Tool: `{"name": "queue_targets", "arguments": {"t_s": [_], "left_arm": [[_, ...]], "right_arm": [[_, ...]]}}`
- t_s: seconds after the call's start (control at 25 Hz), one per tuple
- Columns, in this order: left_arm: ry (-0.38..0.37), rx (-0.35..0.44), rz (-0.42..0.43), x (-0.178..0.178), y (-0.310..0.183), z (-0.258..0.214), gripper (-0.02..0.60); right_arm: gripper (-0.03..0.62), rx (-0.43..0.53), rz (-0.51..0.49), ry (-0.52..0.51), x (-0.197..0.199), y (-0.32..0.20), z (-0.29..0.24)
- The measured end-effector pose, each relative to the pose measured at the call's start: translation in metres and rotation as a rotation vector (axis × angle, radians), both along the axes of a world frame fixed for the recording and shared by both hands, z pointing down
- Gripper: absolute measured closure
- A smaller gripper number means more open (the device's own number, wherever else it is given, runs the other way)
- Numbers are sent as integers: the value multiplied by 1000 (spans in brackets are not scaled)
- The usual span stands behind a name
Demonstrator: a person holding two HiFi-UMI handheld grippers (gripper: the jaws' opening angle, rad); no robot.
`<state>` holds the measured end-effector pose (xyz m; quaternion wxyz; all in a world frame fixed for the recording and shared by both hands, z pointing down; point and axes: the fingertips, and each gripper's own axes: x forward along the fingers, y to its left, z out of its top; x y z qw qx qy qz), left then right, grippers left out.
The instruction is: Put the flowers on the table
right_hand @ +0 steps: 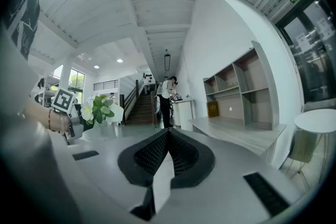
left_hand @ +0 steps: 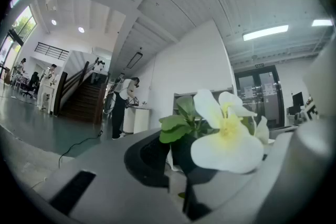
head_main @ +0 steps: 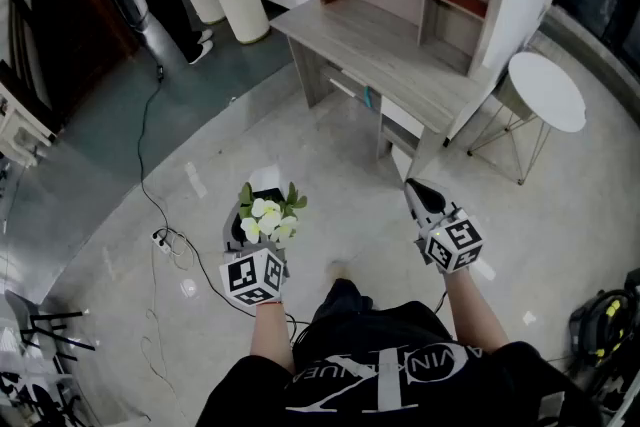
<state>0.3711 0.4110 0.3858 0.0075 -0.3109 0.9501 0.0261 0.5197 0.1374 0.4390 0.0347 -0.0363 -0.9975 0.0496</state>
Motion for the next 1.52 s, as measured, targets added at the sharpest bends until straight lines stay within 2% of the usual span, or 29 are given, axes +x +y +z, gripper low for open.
{"name": "queue_targets", "arguments": {"t_s": [0.48,1.08,1.24,1.52], "left_arm": [[18,-3,-9,16,21,1,573],[35,9,-32,11,25,4,572],[32,6,-35,-3,24,5,572],[39,5,-24,-57,8,12,573]], "right_arm": [[585,-13,6,1,17,14,2],[585,-22,-35,-22,2,15,-7],[585,-27,-34,-16,-10,12,-4],[585,-45,-8,0,-57,-2,6]]}}
